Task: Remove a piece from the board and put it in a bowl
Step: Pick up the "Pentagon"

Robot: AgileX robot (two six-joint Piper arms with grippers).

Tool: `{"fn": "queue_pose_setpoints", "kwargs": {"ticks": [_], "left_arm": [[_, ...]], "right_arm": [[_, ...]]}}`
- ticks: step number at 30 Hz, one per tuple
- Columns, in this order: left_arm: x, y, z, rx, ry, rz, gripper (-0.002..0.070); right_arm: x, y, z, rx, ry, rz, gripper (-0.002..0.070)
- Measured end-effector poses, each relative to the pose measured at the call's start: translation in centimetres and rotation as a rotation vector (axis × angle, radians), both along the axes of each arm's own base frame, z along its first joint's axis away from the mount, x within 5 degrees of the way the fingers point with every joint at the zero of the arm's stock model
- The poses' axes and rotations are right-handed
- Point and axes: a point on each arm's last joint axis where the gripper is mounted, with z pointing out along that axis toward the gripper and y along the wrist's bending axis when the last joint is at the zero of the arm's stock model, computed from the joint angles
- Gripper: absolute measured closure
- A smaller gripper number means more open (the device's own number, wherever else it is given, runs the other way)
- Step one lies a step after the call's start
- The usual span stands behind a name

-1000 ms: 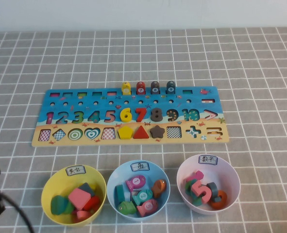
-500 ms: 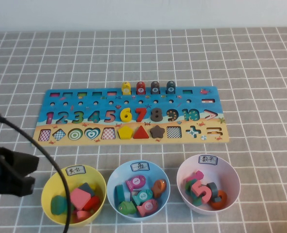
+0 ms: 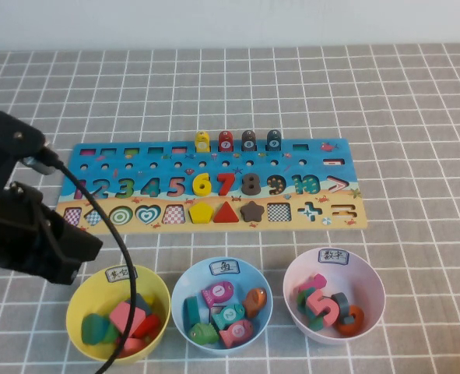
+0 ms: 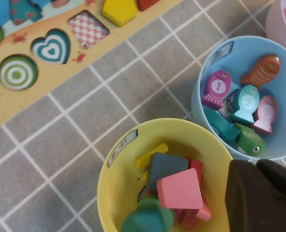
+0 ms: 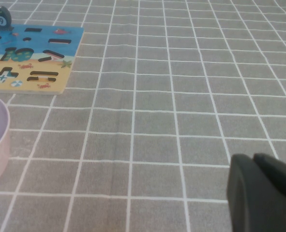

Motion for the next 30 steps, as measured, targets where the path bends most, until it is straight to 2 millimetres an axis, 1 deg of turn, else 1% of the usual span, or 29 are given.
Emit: {"fn": "queue_pose_setpoints", "kwargs": {"ticks": [7,10,13,17,20,24,28,30], "left_arm": [[2.7,-0.7,-0.1,0.031,0.031,-0.195,0.0678],[4.1,-1.0,0.1,0.046,0.034,-0.306,0.0678],[5.8,-1.2,0.3,0.079,0.003,-0.408,0.0678],[8.1,-1.9,0.6,0.159,-0.034,-0.484,0.0678],[9.6,-3.5,0.8,0.229,-0.061,-0.557,0.0678],[11.7,-6.4,0.8,0.291,-0.098,-0.647,0.0678],[13.3,-8.7,0.2,0.334,-0.114,-0.706,0.0678],[13.9,-9.8,-0.4,0.351,-0.113,-0.733,0.0678]], "right_arm": [[0.0,0.0,0.0,0.000,0.000,0.000,0.0694],[0.0,0.0,0.0,0.000,0.000,0.000,0.0694],[0.0,0.0,0.0,0.000,0.000,0.000,0.0694],[0.0,0.0,0.0,0.000,0.000,0.000,0.0694],[0.0,0.0,0.0,0.000,0.000,0.000,0.0694],[0.0,0.0,0.0,0.000,0.000,0.000,0.0694],[0.0,0.0,0.0,0.000,0.000,0.000,0.0694],[0.0,0.0,0.0,0.000,0.000,0.000,0.0694]]}}
